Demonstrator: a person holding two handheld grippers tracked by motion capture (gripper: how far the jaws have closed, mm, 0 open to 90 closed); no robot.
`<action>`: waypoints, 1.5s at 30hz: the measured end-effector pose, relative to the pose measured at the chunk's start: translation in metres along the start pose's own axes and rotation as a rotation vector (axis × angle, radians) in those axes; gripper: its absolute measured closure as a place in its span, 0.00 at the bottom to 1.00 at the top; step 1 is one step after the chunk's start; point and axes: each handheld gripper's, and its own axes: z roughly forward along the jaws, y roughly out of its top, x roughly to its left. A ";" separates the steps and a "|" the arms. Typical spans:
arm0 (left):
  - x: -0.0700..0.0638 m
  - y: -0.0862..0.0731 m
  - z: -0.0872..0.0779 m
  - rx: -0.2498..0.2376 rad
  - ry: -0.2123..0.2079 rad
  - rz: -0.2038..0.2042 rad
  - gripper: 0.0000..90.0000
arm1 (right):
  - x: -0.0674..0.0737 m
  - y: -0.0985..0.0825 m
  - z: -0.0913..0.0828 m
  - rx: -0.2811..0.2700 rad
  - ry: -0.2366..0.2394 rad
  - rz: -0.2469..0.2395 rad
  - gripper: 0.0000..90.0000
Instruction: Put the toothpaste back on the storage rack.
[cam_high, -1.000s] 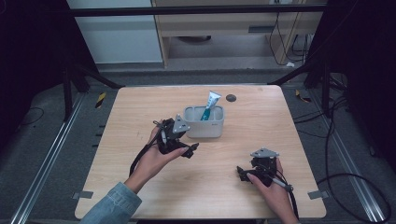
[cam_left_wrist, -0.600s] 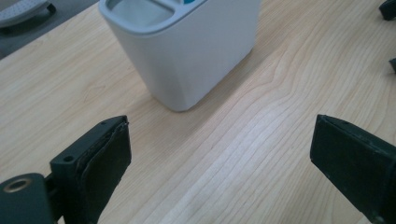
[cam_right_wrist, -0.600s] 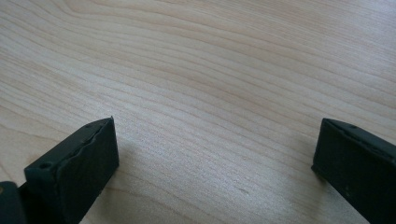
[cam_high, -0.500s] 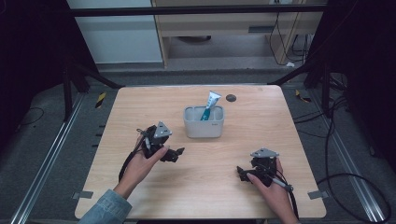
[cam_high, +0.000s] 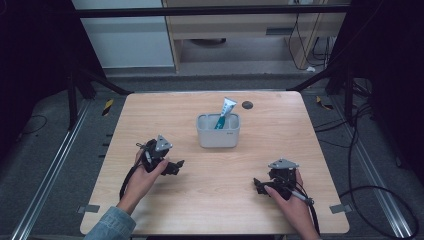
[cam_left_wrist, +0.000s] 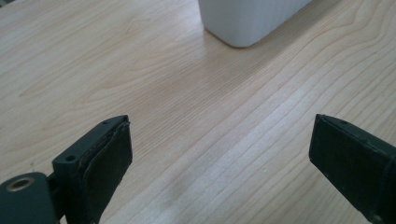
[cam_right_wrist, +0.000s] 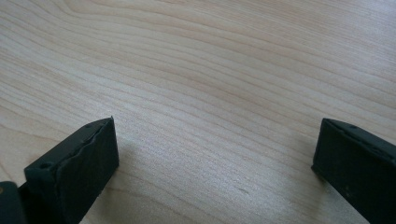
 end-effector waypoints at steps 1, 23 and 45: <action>0.002 -0.002 0.001 0.002 0.004 -0.004 0.06 | 0.000 0.000 0.000 0.000 0.000 0.000 0.00; 0.035 -0.030 0.012 0.028 0.041 -0.070 0.06 | 0.000 0.000 0.000 0.000 0.000 0.000 0.00; 0.053 -0.046 0.027 0.040 0.041 -0.152 0.06 | 0.000 0.000 0.000 0.000 0.000 0.000 0.00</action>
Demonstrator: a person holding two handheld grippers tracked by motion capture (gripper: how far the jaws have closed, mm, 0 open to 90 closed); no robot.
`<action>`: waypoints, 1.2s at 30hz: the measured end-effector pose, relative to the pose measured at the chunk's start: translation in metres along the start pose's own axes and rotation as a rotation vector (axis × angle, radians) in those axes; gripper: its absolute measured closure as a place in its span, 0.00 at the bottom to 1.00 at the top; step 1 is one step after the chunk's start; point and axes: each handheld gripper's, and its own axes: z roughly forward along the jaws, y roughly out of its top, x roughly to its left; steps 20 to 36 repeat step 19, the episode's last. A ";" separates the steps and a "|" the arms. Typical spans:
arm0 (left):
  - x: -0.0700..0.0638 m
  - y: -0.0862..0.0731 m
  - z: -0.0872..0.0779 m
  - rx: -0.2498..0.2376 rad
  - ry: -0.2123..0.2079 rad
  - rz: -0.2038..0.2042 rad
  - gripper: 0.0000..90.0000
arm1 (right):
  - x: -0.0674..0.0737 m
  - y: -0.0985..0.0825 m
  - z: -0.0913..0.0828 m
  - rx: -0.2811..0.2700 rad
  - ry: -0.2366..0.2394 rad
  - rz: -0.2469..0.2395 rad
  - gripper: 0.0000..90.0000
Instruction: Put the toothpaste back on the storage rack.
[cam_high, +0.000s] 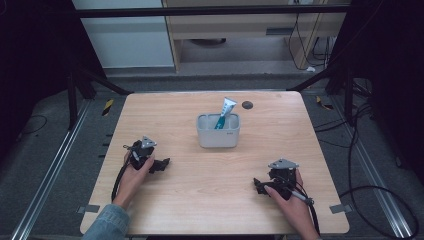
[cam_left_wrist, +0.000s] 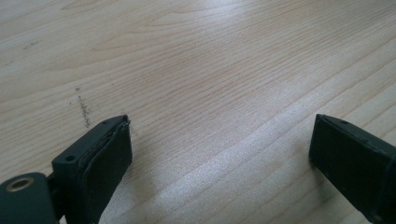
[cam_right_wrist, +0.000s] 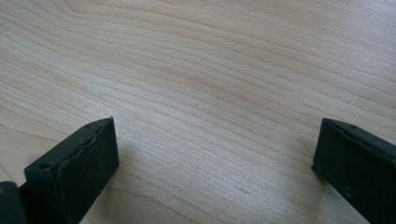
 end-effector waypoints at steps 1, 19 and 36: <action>0.000 0.000 0.000 -0.002 -0.006 -0.007 0.05 | 0.000 0.000 0.000 0.000 0.000 0.000 0.00; 0.003 -0.003 0.004 -0.018 -0.008 -0.033 0.00 | 0.000 0.000 0.000 0.000 0.000 -0.001 0.00; 0.003 -0.003 0.004 -0.018 -0.008 -0.033 0.00 | 0.000 0.000 0.000 0.000 0.000 -0.001 0.00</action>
